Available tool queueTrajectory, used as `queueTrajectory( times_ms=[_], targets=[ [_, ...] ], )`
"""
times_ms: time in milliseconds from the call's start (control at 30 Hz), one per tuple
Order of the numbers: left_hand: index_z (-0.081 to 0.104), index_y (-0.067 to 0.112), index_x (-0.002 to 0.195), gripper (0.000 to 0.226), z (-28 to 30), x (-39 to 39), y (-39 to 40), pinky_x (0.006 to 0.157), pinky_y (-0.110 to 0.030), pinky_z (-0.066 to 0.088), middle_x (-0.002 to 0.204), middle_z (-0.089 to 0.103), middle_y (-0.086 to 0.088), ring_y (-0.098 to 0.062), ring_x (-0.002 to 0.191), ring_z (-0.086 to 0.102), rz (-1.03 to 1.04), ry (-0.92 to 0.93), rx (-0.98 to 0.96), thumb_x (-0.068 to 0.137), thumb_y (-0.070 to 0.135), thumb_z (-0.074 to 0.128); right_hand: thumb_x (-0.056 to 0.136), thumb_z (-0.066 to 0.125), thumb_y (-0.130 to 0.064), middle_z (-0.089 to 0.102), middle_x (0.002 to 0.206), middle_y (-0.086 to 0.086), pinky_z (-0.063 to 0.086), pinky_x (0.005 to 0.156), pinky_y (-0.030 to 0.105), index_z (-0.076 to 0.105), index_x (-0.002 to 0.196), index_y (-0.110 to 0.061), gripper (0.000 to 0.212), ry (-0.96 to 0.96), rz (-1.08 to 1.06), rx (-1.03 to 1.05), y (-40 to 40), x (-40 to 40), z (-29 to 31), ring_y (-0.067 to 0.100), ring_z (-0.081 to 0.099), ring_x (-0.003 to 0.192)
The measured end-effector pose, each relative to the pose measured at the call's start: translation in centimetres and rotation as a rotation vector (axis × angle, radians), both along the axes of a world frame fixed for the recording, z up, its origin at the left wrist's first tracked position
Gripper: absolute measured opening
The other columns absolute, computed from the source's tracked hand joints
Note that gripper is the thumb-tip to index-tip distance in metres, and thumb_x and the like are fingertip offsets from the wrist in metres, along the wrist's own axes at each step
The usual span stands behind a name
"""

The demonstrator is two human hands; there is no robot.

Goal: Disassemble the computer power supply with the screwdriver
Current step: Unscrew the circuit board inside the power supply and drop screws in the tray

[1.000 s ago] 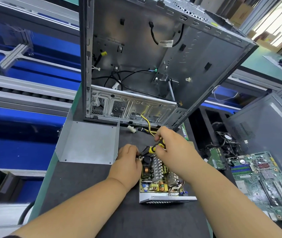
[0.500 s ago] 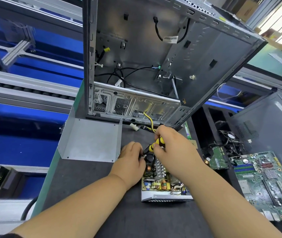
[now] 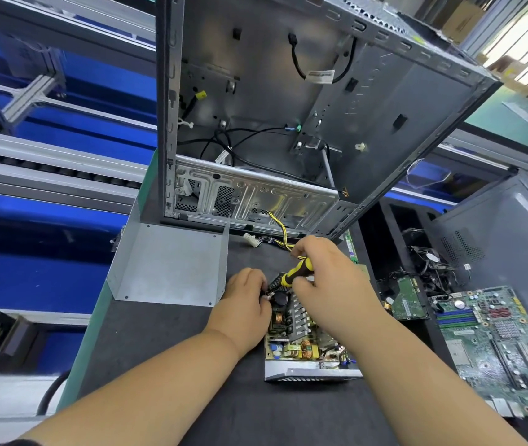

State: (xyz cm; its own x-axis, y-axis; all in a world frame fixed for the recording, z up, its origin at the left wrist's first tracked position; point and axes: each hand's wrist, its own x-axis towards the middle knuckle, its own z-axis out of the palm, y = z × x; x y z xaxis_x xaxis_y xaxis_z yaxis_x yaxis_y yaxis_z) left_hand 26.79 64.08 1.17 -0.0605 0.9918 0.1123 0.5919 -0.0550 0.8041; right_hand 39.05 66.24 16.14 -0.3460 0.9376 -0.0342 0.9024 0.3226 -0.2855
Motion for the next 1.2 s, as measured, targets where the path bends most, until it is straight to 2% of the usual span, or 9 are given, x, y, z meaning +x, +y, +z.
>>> queueTrajectory(
  times_ms=[67, 167, 233, 367, 467, 700, 867, 967, 1200],
  targets=[
    [0.038, 0.024, 0.091, 0.021, 0.0, 0.0, 0.0, 0.076, -0.024, 0.033, 0.099, 0.040, 0.008, -0.011, 0.093, 0.036, 0.000, 0.000, 0.002, 0.087, 0.010, 0.054, 0.090, 0.056, -0.031, 0.058, 0.112, -0.007, 0.043, 0.066, 0.034, 0.049, 0.111, -0.028, 0.023, -0.045, 0.020, 0.030, 0.0, 0.1, -0.2, 0.018, 0.055, 0.078],
    [0.038, 0.024, 0.091, 0.020, 0.0, 0.0, -0.1, 0.074, -0.024, 0.032, 0.099, 0.040, 0.008, -0.011, 0.093, 0.035, -0.001, -0.002, 0.003, 0.088, 0.012, 0.054, 0.094, 0.044, -0.054, 0.058, 0.080, -0.007, 0.038, 0.056, 0.032, 0.048, 0.101, -0.025, 0.030, -0.146, 0.049, 0.122, 0.1, 0.1, -0.2, 0.016, 0.056, 0.070],
    [0.039, 0.024, 0.091, 0.020, 0.1, 0.0, -0.1, 0.074, -0.026, 0.035, 0.099, 0.041, 0.008, -0.011, 0.093, 0.036, 0.008, -0.011, 0.004, 0.087, 0.012, 0.054, 0.097, 0.039, -0.056, 0.055, 0.072, -0.005, 0.037, 0.055, 0.031, 0.048, 0.099, -0.024, 0.033, -0.194, 0.043, 0.134, 0.3, 0.1, -0.2, 0.018, 0.056, 0.067],
    [0.041, 0.023, 0.091, 0.020, 0.3, 0.0, -0.2, 0.077, -0.030, 0.041, 0.099, 0.043, 0.007, -0.013, 0.093, 0.041, 0.010, -0.015, 0.016, 0.085, 0.010, 0.056, 0.097, 0.052, -0.033, 0.056, 0.093, -0.008, 0.034, 0.053, 0.032, 0.050, 0.107, -0.027, 0.012, -0.061, -0.004, 0.044, 0.2, 0.0, -0.4, 0.009, 0.046, 0.061],
    [0.041, 0.022, 0.091, 0.020, 0.3, 0.0, -0.1, 0.078, -0.029, 0.040, 0.099, 0.044, 0.006, -0.015, 0.094, 0.042, 0.002, -0.002, 0.020, 0.085, 0.009, 0.056, 0.087, 0.055, -0.019, 0.049, 0.109, -0.007, 0.033, 0.055, 0.030, 0.050, 0.107, -0.028, 0.022, -0.016, 0.027, 0.020, 0.0, -0.1, -0.5, 0.008, 0.044, 0.065],
    [0.047, 0.017, 0.095, 0.014, 0.3, 0.0, -0.2, 0.074, -0.023, 0.032, 0.101, 0.045, 0.005, -0.015, 0.095, 0.043, 0.008, -0.001, 0.019, 0.087, 0.010, 0.057, 0.098, 0.047, -0.047, 0.058, 0.090, -0.006, 0.028, 0.058, 0.032, 0.049, 0.102, -0.023, 0.025, -0.200, 0.117, 0.220, 0.5, -0.2, -0.6, 0.021, 0.057, 0.078],
    [0.044, 0.022, 0.094, 0.017, 0.3, 0.0, -0.3, 0.073, -0.024, 0.036, 0.101, 0.042, 0.009, -0.011, 0.094, 0.040, 0.010, -0.001, 0.009, 0.088, 0.012, 0.056, 0.098, 0.051, -0.038, 0.062, 0.098, -0.007, 0.020, 0.052, 0.031, 0.051, 0.105, -0.023, 0.016, -0.210, 0.110, 0.212, 0.3, -0.2, -0.5, 0.019, 0.055, 0.075],
    [0.045, 0.021, 0.095, 0.016, 0.4, -0.1, -0.3, 0.073, -0.026, 0.038, 0.101, 0.041, 0.009, -0.011, 0.094, 0.040, 0.013, -0.011, 0.008, 0.088, 0.012, 0.056, 0.096, 0.056, -0.031, 0.062, 0.099, -0.006, 0.016, 0.051, 0.021, 0.053, 0.103, -0.021, 0.012, -0.163, 0.116, 0.198, -0.1, -0.2, -0.2, 0.016, 0.045, 0.068],
    [0.046, 0.021, 0.096, 0.016, 0.4, 0.0, -0.3, 0.077, -0.031, 0.045, 0.102, 0.043, 0.009, -0.013, 0.097, 0.043, 0.016, -0.022, 0.010, 0.087, 0.013, 0.057, 0.097, 0.055, -0.031, 0.062, 0.103, -0.006, 0.027, 0.061, 0.031, 0.053, 0.104, -0.022, 0.012, -0.132, 0.110, 0.193, -0.2, 0.0, 0.5, 0.017, 0.047, 0.070]
  ],
)
